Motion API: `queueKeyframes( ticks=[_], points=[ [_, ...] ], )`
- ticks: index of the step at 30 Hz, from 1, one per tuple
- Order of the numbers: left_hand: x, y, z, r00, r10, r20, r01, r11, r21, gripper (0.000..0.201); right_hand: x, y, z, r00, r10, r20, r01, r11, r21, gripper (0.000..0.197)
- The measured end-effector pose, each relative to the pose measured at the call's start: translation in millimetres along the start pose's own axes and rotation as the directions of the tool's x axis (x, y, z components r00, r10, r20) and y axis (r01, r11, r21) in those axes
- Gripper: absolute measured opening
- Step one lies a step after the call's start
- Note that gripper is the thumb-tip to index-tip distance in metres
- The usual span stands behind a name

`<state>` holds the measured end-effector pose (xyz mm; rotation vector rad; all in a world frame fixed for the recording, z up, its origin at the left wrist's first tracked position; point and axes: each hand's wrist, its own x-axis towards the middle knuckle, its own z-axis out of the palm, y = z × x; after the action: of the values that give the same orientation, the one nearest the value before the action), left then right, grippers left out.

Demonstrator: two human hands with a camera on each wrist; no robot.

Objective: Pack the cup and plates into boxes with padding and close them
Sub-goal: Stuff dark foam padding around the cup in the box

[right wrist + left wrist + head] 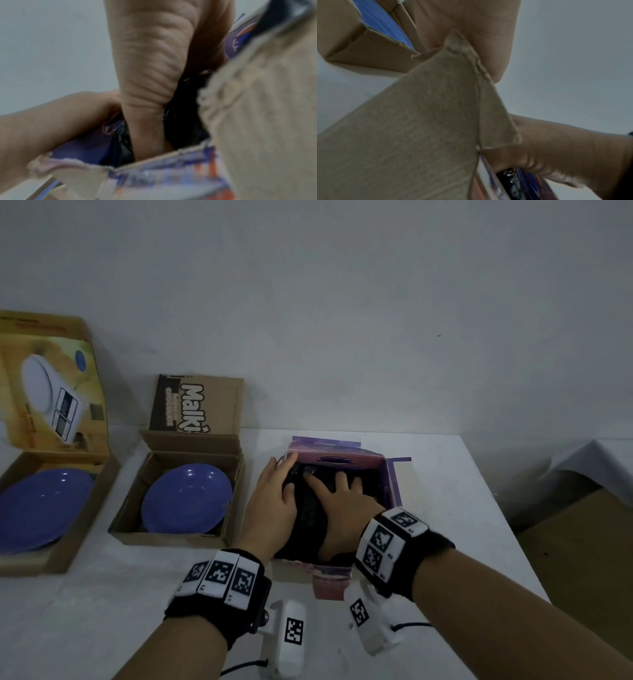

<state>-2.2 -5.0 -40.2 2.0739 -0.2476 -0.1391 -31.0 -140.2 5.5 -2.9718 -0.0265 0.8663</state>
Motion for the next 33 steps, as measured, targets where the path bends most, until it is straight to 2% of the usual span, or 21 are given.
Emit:
queueKeyframes(
  ticks=[3, 6, 8, 10, 12, 14, 16, 17, 19, 22, 29, 31, 33],
  points=[
    [1, -7, 2, 0.999, 0.042, -0.017, -0.043, 0.993, -0.106, 0.045, 1, 10, -10, 0.996, -0.010, 0.091, 0.000, 0.994, 0.112, 0.126],
    [1, -10, 1, 0.999, 0.036, -0.033, -0.042, 0.979, -0.200, 0.049, 3, 12, -19, 0.990, 0.000, 0.140, -0.029, 0.978, 0.205, 0.122],
    [1, -10, 2, 0.999, 0.033, -0.042, -0.042, 0.971, -0.236, 0.045, 3, 0, -7, 0.998, 0.058, 0.010, -0.059, 0.982, 0.177, 0.119],
    [1, -8, 3, 0.999, 0.027, -0.046, -0.037, 0.971, -0.237, 0.040, 3, -14, 11, 0.978, 0.116, -0.175, -0.104, 0.991, 0.080, 0.110],
    [1, -7, 3, 0.998, 0.039, -0.047, -0.047, 0.979, -0.196, 0.041, 4, -19, 18, 0.966, 0.119, -0.229, -0.112, 0.993, 0.041, 0.107],
    [2, -9, 1, 0.998, 0.059, -0.020, -0.061, 0.990, -0.129, 0.048, 2, -10, 4, 0.989, 0.084, -0.118, -0.073, 0.993, 0.095, 0.116],
    [4, -9, -2, 0.999, 0.037, 0.014, -0.036, 0.998, -0.055, 0.061, -2, 7, -21, 0.997, 0.011, 0.082, -0.019, 0.995, 0.096, 0.131],
    [4, -7, -3, 1.000, 0.010, 0.024, -0.009, 1.000, -0.018, 0.067, -4, 15, -32, 0.988, -0.019, 0.155, 0.011, 0.999, 0.049, 0.135],
    [3, -2, -3, 0.999, -0.036, 0.036, 0.035, 0.999, 0.033, 0.075, -6, 27, -43, 0.977, -0.024, 0.211, 0.042, 0.996, -0.081, 0.138],
    [2, 3, -1, 0.997, -0.067, 0.036, 0.063, 0.994, 0.090, 0.080, -3, 26, -32, 0.978, 0.004, 0.208, 0.026, 0.990, -0.139, 0.146],
    [-1, 13, -3, 0.998, -0.062, 0.020, 0.058, 0.983, 0.174, 0.073, -2, 27, 1, 0.997, -0.072, -0.024, 0.069, 0.992, -0.107, 0.145],
    [-3, 17, -4, 0.996, -0.083, 0.040, 0.071, 0.966, 0.248, 0.064, -6, 31, -2, 0.996, -0.086, -0.013, 0.084, 0.990, -0.116, 0.142],
    [-3, 24, -6, 0.992, -0.114, 0.059, 0.085, 0.930, 0.358, 0.054, -11, 34, -13, 0.995, -0.047, 0.084, 0.055, 0.993, -0.099, 0.136]
  ],
)
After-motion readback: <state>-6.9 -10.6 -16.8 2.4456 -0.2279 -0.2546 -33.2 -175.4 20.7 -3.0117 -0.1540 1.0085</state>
